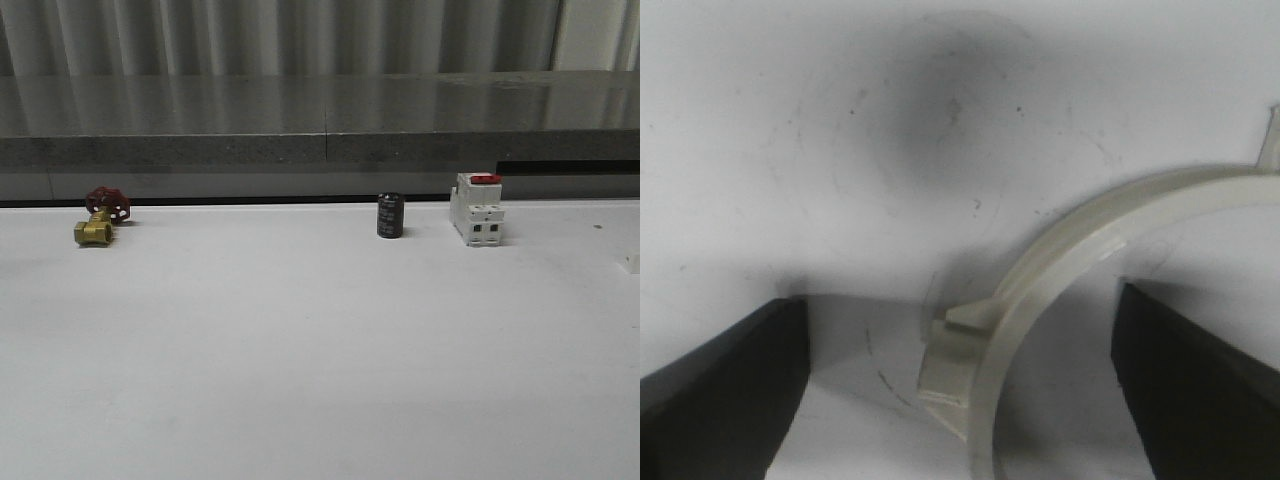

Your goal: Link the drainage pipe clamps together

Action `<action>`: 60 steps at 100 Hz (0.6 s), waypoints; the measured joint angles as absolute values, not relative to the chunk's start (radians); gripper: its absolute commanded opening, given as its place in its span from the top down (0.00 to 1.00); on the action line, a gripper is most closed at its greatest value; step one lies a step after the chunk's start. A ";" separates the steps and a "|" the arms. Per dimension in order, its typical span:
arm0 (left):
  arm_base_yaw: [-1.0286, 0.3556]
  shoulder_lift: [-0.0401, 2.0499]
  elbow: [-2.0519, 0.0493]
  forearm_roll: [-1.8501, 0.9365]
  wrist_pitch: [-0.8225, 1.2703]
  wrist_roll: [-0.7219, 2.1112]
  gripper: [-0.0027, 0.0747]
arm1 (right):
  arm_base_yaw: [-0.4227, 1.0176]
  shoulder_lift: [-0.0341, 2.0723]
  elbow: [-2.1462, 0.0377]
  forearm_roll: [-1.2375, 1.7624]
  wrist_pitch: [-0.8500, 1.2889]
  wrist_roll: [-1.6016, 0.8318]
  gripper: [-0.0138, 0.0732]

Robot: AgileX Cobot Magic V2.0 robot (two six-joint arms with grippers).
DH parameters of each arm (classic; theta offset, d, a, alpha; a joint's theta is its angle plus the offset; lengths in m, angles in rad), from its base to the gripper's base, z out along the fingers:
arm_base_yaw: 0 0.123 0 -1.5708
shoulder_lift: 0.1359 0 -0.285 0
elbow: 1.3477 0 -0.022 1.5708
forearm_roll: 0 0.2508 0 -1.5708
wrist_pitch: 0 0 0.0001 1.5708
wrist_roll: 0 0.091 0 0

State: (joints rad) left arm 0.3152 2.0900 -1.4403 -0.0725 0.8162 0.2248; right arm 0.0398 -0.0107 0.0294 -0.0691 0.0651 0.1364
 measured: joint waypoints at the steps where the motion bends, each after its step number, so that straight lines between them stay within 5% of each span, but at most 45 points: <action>1: 0.315 2.090 -1.440 -0.073 0.816 0.225 0.22 | 0.040 -0.011 0.029 -0.069 0.065 0.136 0.92; 14: 0.315 2.090 -1.442 -0.073 0.816 0.225 0.42 | 0.040 -0.011 0.029 -0.069 0.065 0.136 0.92; 36: 0.315 2.094 -1.456 -0.073 0.849 0.225 0.98 | 0.040 -0.011 0.029 -0.069 0.065 0.136 0.92; 60: 0.312 2.049 -1.458 -0.091 0.916 0.225 0.99 | 0.040 -0.011 0.029 -0.069 0.065 0.136 0.92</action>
State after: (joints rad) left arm 0.3123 2.0487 -1.4582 -0.0906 0.9156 0.2255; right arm 0.0398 -0.0107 0.0294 -0.0691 0.0651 0.1364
